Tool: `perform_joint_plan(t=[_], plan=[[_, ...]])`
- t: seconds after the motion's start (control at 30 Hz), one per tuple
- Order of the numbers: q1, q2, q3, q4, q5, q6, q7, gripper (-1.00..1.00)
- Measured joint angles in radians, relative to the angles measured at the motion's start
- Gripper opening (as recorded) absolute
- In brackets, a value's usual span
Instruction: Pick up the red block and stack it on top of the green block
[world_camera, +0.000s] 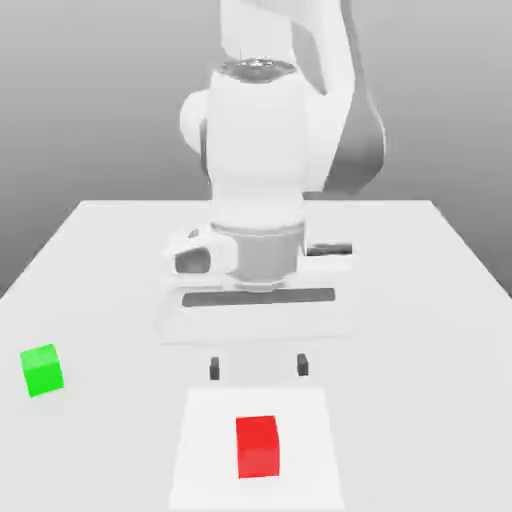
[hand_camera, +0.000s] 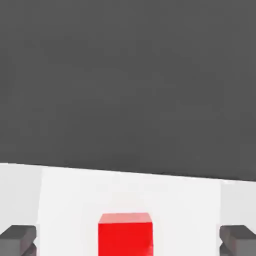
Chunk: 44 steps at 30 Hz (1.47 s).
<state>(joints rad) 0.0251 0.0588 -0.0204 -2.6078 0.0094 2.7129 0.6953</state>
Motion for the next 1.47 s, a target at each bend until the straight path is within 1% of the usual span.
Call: perform_joint_plan(t=[0.07, 0.2, 0.23, 0.47, 0.67, 0.73, 0.87, 1.07, 1.17, 1.2, 1.27, 1.37, 1.4, 1.47], plan=[[0.000, 0.072, 0.000, -0.009, -0.001, 0.047, -0.004, 0.00], [-0.005, 0.217, 0.006, 0.006, 0.005, 0.166, -0.010, 0.00], [-0.004, 0.246, 0.006, 0.010, 0.008, 0.190, -0.012, -1.00], [-0.006, 0.249, 0.008, 0.010, 0.006, 0.192, -0.010, -1.00], [-0.016, 0.066, -0.003, -0.017, -0.006, 0.037, -0.014, -1.00], [-0.073, 0.039, -0.050, -0.022, -0.012, 0.015, -0.075, -1.00], [-0.242, 0.000, -0.142, -0.029, -0.024, -0.014, -0.217, -1.00], [-0.493, -0.051, -0.244, -0.040, -0.027, -0.055, -0.448, -1.00], [-0.615, -0.060, -0.297, -0.044, -0.012, -0.062, -0.560, -1.00], [-0.672, -0.040, -0.284, -0.043, 0.004, -0.044, -0.583, -1.00], [-0.643, 0.014, -0.240, -0.040, 0.041, 0.006, -0.619, -1.00], [-0.656, 0.110, -0.201, -0.036, 0.107, 0.093, -0.668, -1.00], [-0.660, 0.127, -0.194, -0.035, 0.118, 0.109, -0.677, 1.00], [-0.660, 0.127, -0.194, -0.035, 0.118, 0.109, -0.677, 1.00]])
